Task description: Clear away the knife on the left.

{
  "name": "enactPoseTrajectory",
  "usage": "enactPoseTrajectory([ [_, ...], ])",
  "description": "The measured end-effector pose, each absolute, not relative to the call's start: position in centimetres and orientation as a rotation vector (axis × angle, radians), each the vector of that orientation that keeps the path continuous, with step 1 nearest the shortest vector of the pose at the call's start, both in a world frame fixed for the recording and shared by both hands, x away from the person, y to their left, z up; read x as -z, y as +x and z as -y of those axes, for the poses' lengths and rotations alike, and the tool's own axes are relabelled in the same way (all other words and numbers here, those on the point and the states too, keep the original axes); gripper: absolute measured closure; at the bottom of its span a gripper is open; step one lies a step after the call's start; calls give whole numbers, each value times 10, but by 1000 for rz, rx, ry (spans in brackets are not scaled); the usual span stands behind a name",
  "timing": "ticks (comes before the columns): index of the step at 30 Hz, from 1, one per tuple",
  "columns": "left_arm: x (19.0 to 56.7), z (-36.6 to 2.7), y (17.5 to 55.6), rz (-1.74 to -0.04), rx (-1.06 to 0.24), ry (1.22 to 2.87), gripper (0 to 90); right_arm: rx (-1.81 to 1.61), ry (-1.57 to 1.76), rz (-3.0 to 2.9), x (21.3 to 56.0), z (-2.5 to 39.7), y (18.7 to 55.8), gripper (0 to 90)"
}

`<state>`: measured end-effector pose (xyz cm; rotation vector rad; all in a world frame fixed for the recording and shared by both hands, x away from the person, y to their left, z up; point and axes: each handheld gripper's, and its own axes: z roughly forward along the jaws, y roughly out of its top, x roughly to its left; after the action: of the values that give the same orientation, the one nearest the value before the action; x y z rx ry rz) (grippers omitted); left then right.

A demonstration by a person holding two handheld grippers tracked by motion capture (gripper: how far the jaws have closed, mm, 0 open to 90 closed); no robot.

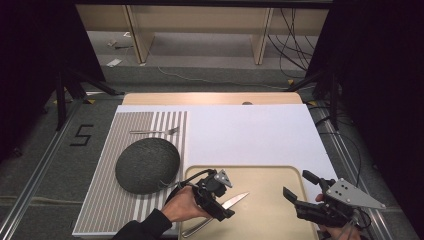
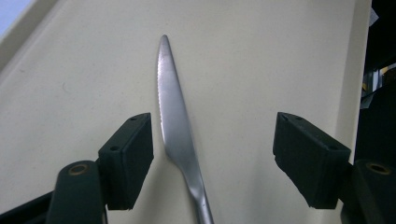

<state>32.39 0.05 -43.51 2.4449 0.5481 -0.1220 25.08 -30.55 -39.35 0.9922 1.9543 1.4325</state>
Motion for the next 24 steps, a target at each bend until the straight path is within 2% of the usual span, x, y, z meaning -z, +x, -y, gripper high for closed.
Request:
enactPoseTrajectory([
  [2,436,4,322,-540,126,2453,283,-1429,993,-1956,394,305,251,195],
  [4,438,10,321,-519,124,2467,234,-1428,993,-1957,393,305,251,196],
  [13,445,29,322,-469,127,2500,256,-1435,989,-1954,393,306,251,196],
  [17,452,36,323,-457,117,2528,421,-1436,988,-1954,393,306,251,196],
  [22,457,45,327,-461,114,2558,677,-1432,987,-1959,393,305,251,196],
  [24,458,48,329,-486,110,2572,737,-1430,989,-1961,393,305,251,196],
])
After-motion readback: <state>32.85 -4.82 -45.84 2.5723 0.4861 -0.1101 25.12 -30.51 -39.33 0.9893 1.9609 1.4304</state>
